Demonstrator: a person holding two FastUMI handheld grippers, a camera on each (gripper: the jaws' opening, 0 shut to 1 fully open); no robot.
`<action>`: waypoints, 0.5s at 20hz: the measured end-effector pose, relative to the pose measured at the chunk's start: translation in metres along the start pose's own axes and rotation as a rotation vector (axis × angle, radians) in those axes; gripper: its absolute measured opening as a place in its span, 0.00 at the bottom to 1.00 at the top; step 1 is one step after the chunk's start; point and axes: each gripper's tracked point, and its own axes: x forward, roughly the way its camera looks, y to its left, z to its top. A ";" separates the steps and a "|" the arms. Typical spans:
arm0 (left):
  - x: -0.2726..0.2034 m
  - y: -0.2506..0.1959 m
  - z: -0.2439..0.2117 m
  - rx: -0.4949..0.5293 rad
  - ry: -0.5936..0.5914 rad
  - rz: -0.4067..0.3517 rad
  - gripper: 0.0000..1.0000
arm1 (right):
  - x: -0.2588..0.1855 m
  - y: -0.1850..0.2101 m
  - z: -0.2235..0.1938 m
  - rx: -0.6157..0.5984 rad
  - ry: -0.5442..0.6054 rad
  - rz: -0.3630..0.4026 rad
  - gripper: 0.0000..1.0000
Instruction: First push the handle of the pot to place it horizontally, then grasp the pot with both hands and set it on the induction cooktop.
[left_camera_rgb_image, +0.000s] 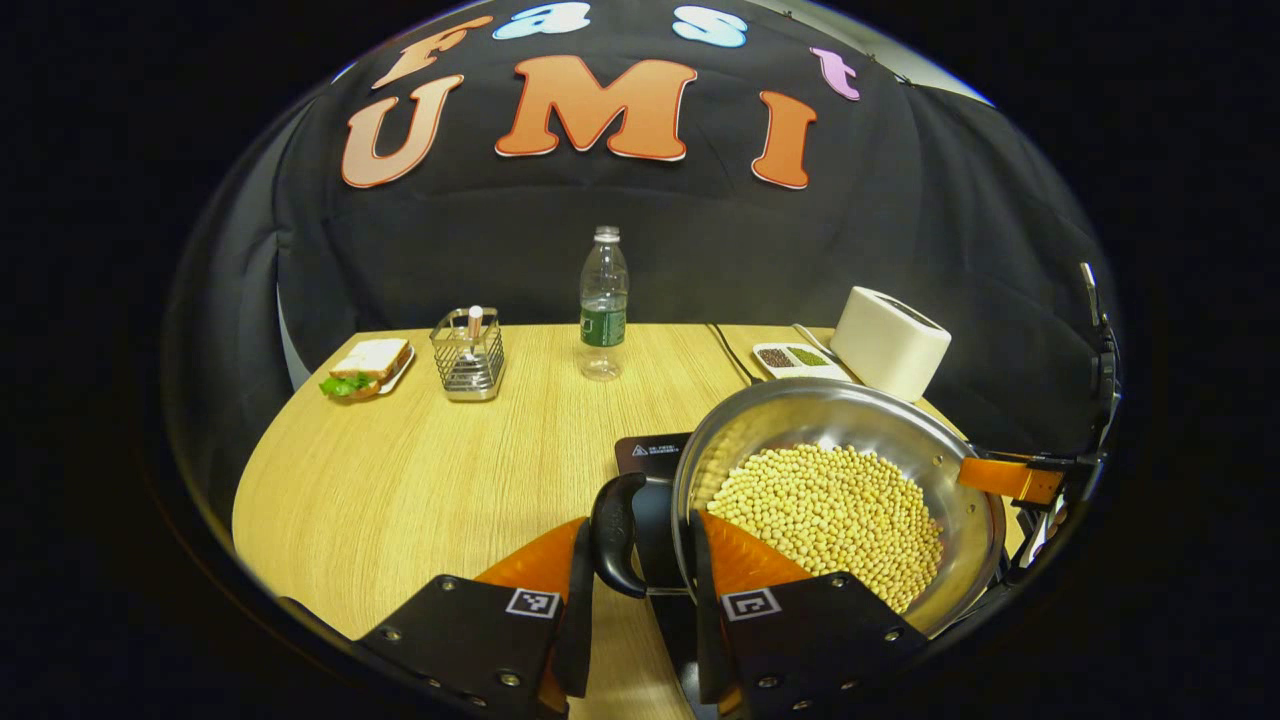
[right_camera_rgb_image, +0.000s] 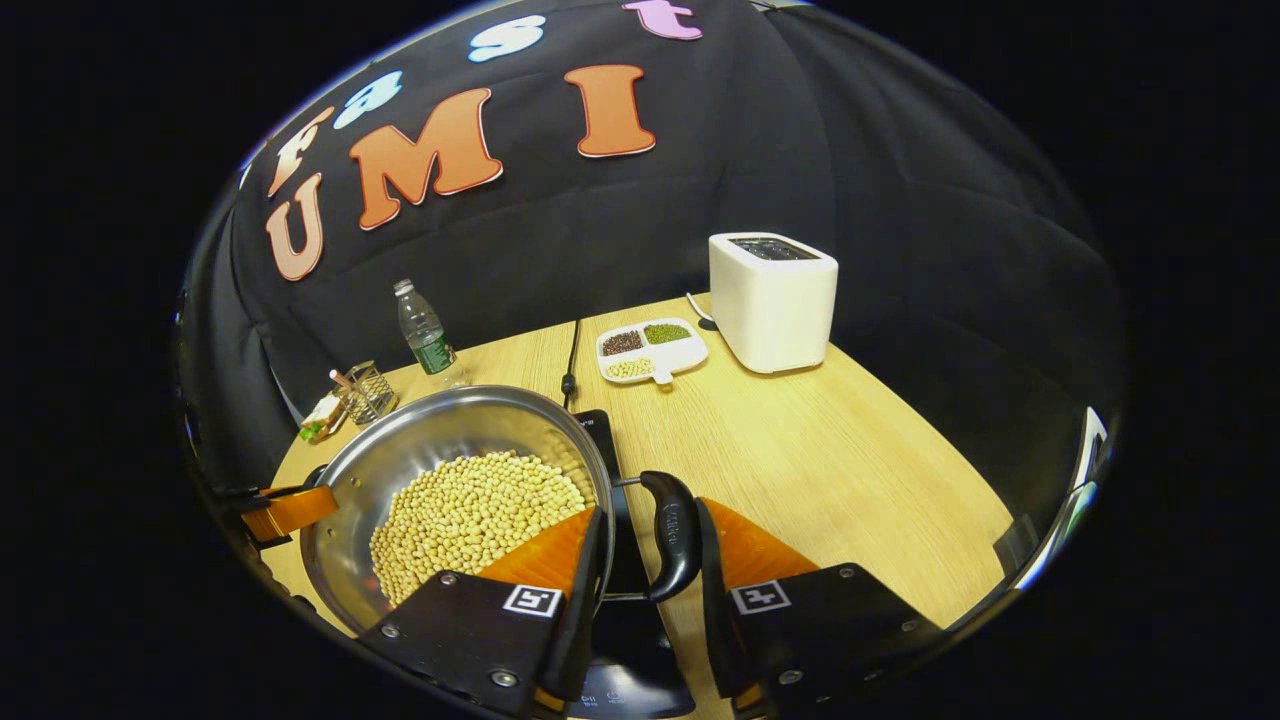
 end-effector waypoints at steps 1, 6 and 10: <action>0.001 0.001 0.001 -0.001 0.000 0.004 0.43 | 0.000 0.001 -0.001 -0.004 0.004 0.005 0.49; -0.006 0.001 0.002 -0.012 -0.007 0.020 0.54 | 0.002 -0.005 0.009 -0.001 -0.028 0.006 0.60; -0.022 0.014 0.014 -0.047 -0.032 0.065 0.72 | -0.008 -0.009 0.019 -0.016 -0.046 -0.012 0.95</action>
